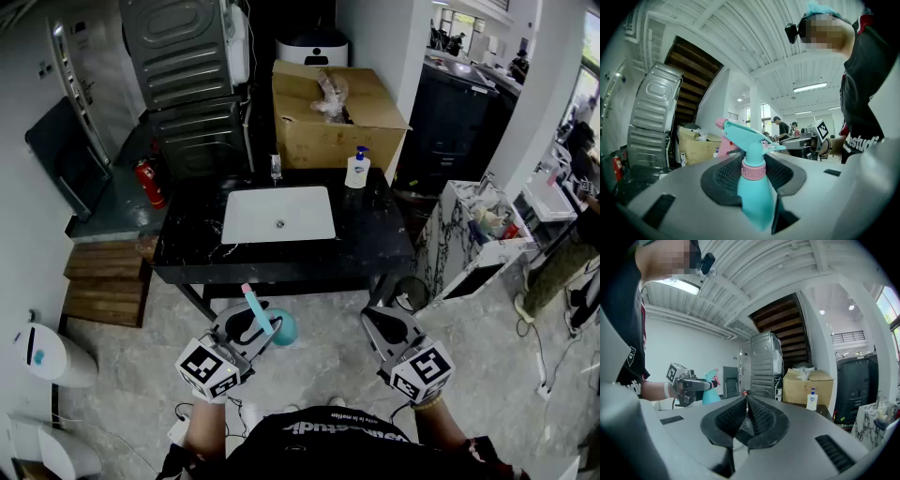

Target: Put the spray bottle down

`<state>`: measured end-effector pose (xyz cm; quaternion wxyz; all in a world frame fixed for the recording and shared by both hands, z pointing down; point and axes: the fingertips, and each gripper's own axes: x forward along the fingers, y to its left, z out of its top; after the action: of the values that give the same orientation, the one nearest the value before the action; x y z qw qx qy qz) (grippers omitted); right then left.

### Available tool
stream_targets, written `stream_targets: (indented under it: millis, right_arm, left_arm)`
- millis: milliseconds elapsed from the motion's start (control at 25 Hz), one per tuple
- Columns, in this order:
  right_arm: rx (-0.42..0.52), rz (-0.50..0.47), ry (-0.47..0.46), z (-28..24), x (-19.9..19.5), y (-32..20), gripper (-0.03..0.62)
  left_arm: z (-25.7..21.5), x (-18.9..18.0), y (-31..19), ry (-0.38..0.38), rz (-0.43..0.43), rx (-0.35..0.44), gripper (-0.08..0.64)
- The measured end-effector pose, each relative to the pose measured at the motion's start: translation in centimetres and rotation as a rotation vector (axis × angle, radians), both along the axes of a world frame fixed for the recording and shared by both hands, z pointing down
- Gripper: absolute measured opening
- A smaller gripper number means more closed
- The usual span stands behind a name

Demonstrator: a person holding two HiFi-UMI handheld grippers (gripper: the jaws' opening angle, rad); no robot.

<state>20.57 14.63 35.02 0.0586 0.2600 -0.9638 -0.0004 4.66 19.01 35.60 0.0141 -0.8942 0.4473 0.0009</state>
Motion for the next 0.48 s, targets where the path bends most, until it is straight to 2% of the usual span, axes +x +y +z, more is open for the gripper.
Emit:
stream_targets:
  millis: [320, 480]
  right_arm:
    - [-0.003, -0.006, 0.011, 0.4, -0.2, 0.2, 0.041]
    - [-0.02, -0.001, -0.021, 0.1, -0.5, 0.3, 0.041]
  left_arm:
    - [0.2, -0.7, 0.0, 0.013, -0.02, -0.002, 0.156]
    - [0.2, -1.2, 0.2, 0.018, -0.023, -0.003, 0.156]
